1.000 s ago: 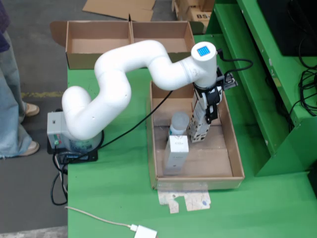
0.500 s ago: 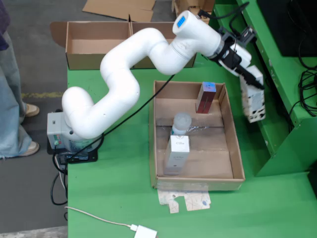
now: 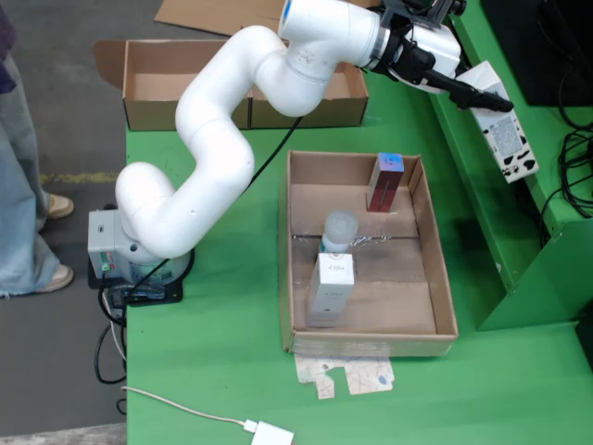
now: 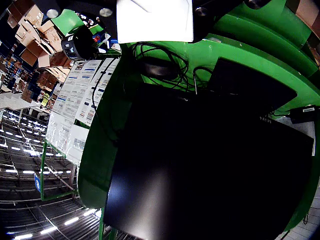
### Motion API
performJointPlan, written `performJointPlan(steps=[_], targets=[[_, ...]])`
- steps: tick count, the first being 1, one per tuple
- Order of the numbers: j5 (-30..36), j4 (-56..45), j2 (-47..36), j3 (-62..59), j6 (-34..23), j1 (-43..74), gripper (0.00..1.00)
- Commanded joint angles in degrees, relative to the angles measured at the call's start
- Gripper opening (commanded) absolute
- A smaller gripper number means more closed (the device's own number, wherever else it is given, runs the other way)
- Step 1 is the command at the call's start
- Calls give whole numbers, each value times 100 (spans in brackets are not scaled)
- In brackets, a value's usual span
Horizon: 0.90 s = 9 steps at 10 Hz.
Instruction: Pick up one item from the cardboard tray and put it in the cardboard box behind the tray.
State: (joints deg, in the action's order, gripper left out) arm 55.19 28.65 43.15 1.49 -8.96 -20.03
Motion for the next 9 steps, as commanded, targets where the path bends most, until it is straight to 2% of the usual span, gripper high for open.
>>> performJointPlan(steps=[1, 2, 3, 4, 5, 6, 7, 9], targets=[[-55, 68, -459, -149, -36, -228, 0], [-54, 67, -550, -149, -174, -736, 0], [891, -754, -863, -149, -191, -1572, 0], [1463, -1431, -1063, -149, -77, -1678, 0], [1738, -1784, -1153, -149, -87, -1845, 0], [1619, -1575, -1002, -149, -194, -2119, 0], [2078, -2625, -1362, -149, -51, -2446, 0], [2275, -3926, -1782, -149, 78, -3310, 0]])
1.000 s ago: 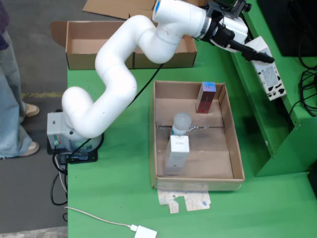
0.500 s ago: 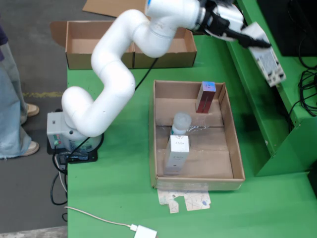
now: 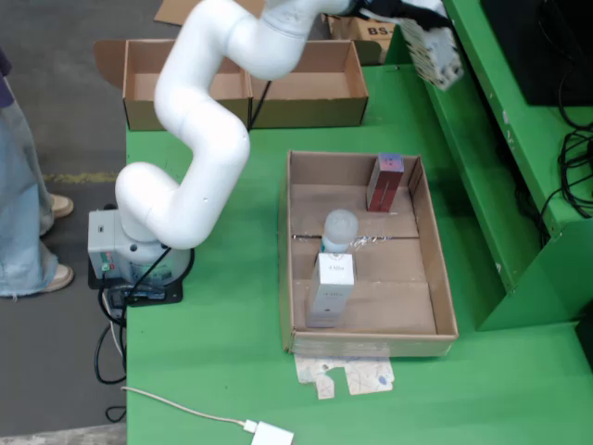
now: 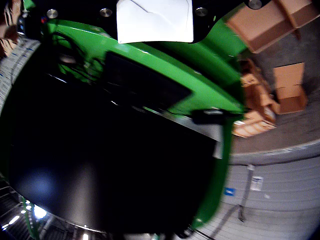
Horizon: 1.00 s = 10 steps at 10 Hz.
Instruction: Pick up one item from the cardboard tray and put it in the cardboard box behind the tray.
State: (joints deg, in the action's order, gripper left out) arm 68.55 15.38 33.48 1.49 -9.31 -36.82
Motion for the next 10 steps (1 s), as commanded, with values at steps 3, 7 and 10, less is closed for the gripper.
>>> performJointPlan(steps=[3, 7, 10], targets=[[946, -3485, -1075, -149, 271, -2304, 0], [839, -4599, -1325, -149, 640, -3468, 0], [736, -5198, -1434, -149, 959, -4268, 0]])
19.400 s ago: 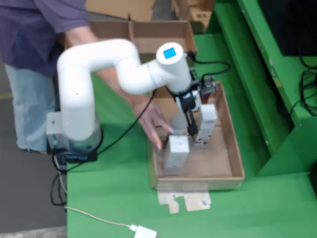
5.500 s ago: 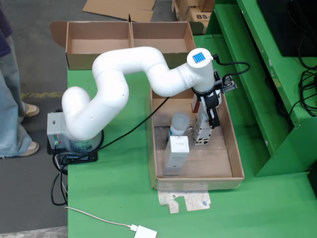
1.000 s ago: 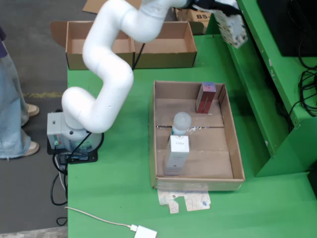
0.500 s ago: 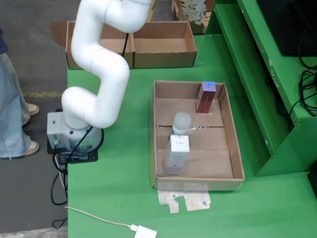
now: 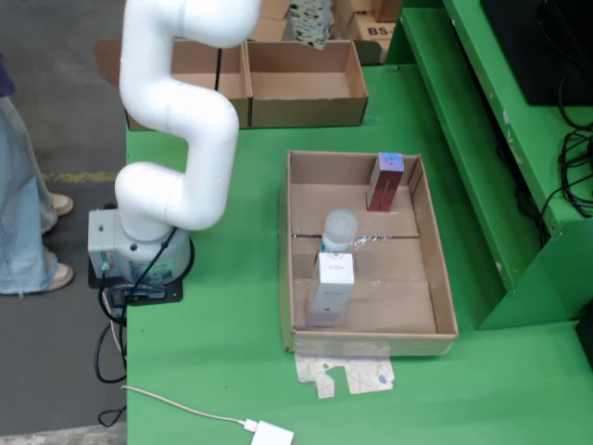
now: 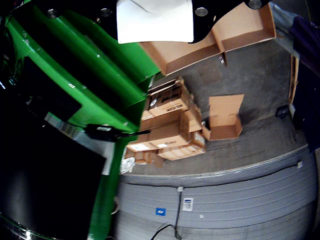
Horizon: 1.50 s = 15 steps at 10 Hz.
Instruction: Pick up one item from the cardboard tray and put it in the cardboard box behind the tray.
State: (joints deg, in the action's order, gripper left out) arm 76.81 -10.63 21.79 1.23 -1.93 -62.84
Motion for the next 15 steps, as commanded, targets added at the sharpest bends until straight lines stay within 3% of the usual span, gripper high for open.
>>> performJointPlan(steps=[1, 3, 6, 7, 9, 10, 11, 13, 15], targets=[[-89, -2627, -232, -123, 247, -1810, 0], [-53, -2521, 17, -123, 213, -2050, 0], [-156, -467, 1050, -123, -249, -1985, 0], [-156, -467, 1050, -123, -249, -1985, 0], [-943, 2039, 2100, -123, -721, -2071, 0], [-943, 2039, 2100, -123, -721, -2071, 0], [-2215, 3991, 2890, -123, -1375, -2227, 0], [-2217, 3996, 3475, -123, -1092, -1678, 0], [-2216, 3996, 3766, -123, -1308, -1528, 0]])
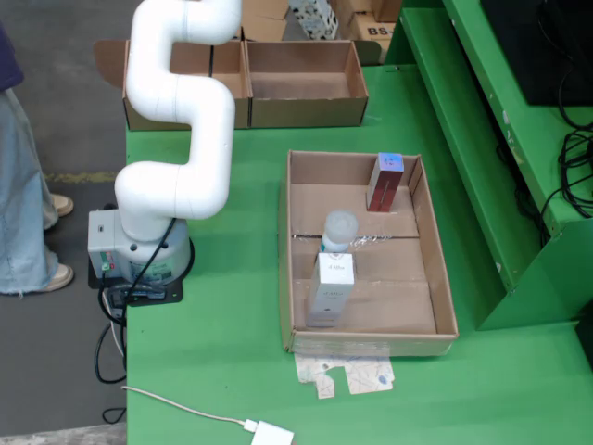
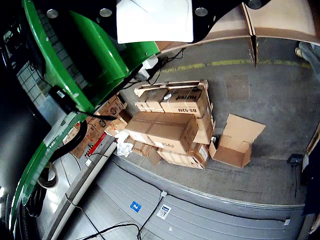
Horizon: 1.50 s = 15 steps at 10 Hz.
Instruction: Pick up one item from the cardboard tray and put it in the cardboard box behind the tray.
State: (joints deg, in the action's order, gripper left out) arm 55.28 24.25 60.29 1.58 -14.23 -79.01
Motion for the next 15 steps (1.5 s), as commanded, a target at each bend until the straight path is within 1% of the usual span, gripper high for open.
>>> performJointPlan(steps=[1, 2, 5, 6, 7, 8, 9, 10, 11, 15], targets=[[-61, 508, 166, -158, 1, 248, 0], [-56, 508, 385, -158, 189, 352, 0], [-47, 508, 627, -158, 172, 451, 0], [135, 498, 790, -158, 256, 551, 0], [135, 498, 790, -158, 253, 551, 0], [1198, 92, 690, -158, 486, 753, 0], [1199, 92, 690, -158, 487, 753, 0], [2174, -861, 613, -158, 712, 1017, 0], [2355, -1172, 597, -158, 753, 1079, 0], [2435, -1273, 641, -158, 770, 1123, 0]])
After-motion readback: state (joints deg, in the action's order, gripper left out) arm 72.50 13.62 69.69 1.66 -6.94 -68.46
